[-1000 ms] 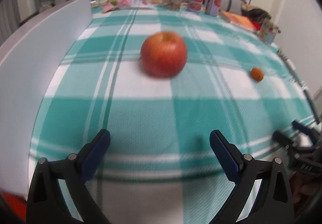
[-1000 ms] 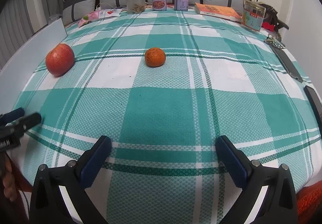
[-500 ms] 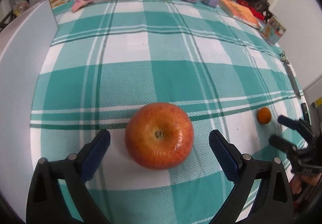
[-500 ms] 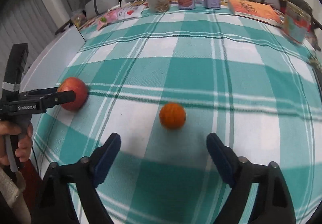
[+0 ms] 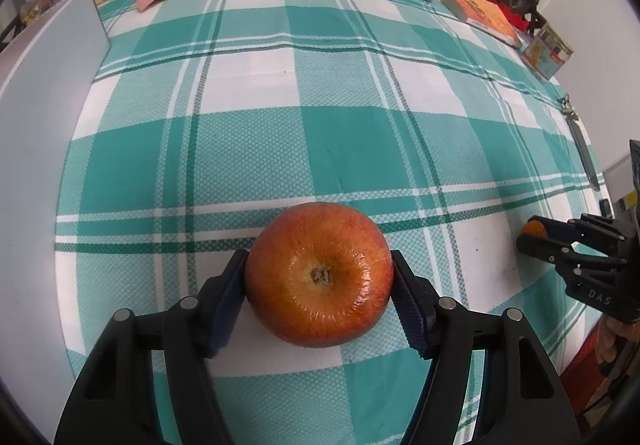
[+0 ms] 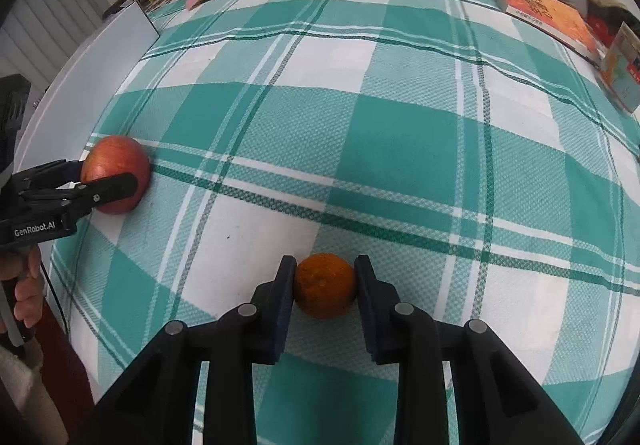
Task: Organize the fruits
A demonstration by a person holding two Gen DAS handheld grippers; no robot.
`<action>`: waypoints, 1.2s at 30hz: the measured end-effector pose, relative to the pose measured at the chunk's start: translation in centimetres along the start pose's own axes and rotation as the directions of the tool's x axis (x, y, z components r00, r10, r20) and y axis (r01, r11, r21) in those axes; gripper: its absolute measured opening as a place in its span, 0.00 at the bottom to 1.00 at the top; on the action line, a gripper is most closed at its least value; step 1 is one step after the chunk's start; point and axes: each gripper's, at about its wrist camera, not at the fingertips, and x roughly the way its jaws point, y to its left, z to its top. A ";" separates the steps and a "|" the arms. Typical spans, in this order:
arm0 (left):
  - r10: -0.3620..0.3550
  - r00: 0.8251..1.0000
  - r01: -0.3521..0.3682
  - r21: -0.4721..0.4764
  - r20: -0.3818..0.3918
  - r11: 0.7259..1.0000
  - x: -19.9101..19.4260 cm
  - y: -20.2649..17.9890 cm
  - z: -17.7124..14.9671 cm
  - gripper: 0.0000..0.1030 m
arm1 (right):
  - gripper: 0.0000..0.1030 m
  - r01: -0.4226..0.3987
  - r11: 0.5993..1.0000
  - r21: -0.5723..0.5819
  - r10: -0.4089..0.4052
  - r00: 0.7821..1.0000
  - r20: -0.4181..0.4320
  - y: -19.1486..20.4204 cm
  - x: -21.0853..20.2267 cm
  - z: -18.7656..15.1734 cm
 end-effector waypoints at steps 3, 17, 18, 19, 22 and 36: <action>-0.033 0.999 0.033 -0.010 0.040 0.999 -2.5 0.0 0.0 0.67 | 0.29 -0.055 0.998 0.027 0.054 0.998 0.021 0.2 -2.0 0.5; 0.067 0.942 0.022 -0.258 0.330 0.966 -25.1 18.3 -0.6 0.67 | 0.29 -0.299 0.901 -0.315 0.352 0.927 0.126 22.0 -13.2 9.5; 0.108 0.944 -0.013 -0.291 0.313 0.957 -24.9 20.5 -0.8 0.67 | 0.29 -0.318 0.881 -0.351 0.374 0.921 0.106 24.8 -13.0 10.0; 0.139 0.946 -0.039 -0.322 0.294 0.946 -24.3 22.4 -1.1 0.67 | 0.29 -0.333 0.864 -0.378 0.391 0.917 0.085 27.3 -12.5 10.5; 0.203 0.958 -0.109 -0.400 0.201 0.910 -20.7 27.5 -2.1 0.67 | 0.29 -0.350 0.824 -0.447 0.400 0.917 0.019 34.4 -9.8 12.1; 0.172 0.981 -0.191 -0.540 -0.087 0.819 -8.6 34.9 -4.8 0.68 | 0.29 -0.208 0.788 -0.579 0.147 0.978 -0.151 45.9 5.8 16.8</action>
